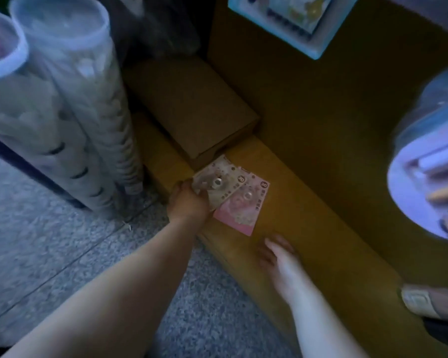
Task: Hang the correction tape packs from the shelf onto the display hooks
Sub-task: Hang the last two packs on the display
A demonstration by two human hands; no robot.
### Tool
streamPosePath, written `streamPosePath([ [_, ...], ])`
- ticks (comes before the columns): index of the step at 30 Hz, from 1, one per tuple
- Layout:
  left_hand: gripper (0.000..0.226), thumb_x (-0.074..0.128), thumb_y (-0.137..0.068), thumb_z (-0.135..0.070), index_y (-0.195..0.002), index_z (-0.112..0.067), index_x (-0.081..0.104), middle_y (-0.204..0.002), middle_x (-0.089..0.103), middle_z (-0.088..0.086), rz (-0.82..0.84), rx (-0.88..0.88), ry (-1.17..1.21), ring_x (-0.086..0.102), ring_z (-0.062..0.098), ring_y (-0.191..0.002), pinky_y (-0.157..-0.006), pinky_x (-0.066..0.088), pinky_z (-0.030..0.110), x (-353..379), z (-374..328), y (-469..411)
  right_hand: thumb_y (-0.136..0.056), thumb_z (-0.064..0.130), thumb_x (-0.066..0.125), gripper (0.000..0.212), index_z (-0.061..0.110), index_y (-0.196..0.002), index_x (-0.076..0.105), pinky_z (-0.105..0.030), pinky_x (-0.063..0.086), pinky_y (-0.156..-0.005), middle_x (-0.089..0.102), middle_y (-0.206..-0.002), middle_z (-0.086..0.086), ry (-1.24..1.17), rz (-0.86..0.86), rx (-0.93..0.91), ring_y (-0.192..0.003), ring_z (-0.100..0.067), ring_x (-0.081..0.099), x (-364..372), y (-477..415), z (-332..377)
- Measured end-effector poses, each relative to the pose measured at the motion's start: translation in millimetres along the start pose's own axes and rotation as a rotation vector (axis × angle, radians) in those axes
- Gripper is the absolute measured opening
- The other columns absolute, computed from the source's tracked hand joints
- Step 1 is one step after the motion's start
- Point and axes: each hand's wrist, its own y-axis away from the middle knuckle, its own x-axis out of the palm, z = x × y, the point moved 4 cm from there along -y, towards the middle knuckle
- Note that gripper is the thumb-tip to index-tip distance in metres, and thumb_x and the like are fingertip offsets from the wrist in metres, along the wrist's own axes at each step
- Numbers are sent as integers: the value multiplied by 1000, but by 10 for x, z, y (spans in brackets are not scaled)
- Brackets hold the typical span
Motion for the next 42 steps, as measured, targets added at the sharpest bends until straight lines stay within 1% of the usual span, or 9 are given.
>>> streamPosePath([
  [5, 59, 52, -87, -31, -140, -15, 31, -145, 34, 12, 36, 93, -178, 30, 31, -134, -109, 28, 42, 3, -12, -292, -93, 2, 41, 44, 9, -136, 36, -35, 35, -101, 44, -138, -17, -20, -49, -53, -123, -28, 43, 174, -352, 114],
  [9, 70, 56, -83, -42, -141, -19, 26, -146, 32, 10, 66, 128, -356, 24, 30, -136, -108, 21, 41, 89, -77, -334, -92, 0, 44, 44, 7, -135, 35, -30, 44, -80, 48, -134, -22, -62, -44, -52, -104, -25, 49, 288, -436, 147],
  [13, 78, 66, -76, -37, -140, -18, 25, -145, 31, 10, 94, 144, -427, 24, 29, -135, -108, 21, 40, 91, -53, -302, -93, 8, 45, 44, 9, -136, 36, -28, 46, -71, 53, -126, -21, -14, -22, -17, -101, -25, 51, 303, -509, 96],
  [18, 90, 68, -73, -42, -143, -22, 16, -146, 27, 9, 183, 150, -590, 20, 31, -136, -110, 19, 40, 141, 80, -177, -94, 21, 47, 46, 15, -138, 38, -42, 43, -100, 52, -135, -15, 104, 1, 6, -120, -30, 52, 354, -538, -25],
  [22, 87, 67, -73, -44, -141, -22, 17, -145, 25, 10, 226, 51, -579, 19, 32, -136, -111, 19, 44, 202, 148, -25, -94, 11, 45, 42, 10, -136, 41, -38, 44, -92, 53, -132, -18, 79, -56, -9, -119, -32, 53, 327, -413, 4],
  [29, 68, 74, -70, -19, -125, -5, 36, -133, 35, 16, 230, -68, -121, 45, 34, -119, -93, 41, 36, 158, 280, 613, -91, 4, 48, 22, 13, -111, 54, -18, 41, -64, 59, -110, -8, 238, -80, -153, -89, -13, 54, 79, 138, 103],
  [33, 48, 74, -62, -11, -95, -10, 39, -102, 59, 16, 212, -79, 159, 60, 36, -97, -78, 50, 40, -66, 295, 1168, -89, 3, 51, 15, 13, -99, 53, -18, 41, -64, 61, -112, -17, 275, -122, -240, -92, -19, 54, -98, 635, 162],
  [37, 53, 75, -51, -18, -91, -18, 41, -96, 61, 14, 198, -16, 359, 62, 34, -90, -79, 53, 49, -399, 277, 1763, -90, 0, 48, 19, 7, -107, 54, -5, 42, -50, 59, -100, -10, 288, -106, -324, -72, -9, 53, -218, 1268, 257],
  [42, 46, 77, -64, -2, -84, -25, 43, -83, 60, -2, 194, 152, 465, 58, 22, -77, -80, 50, 41, -813, 119, 2313, -91, 6, 50, 9, 14, -94, 53, -19, 44, -66, 62, -93, -4, 236, -42, -399, -81, -12, 60, -321, 2036, 365],
])
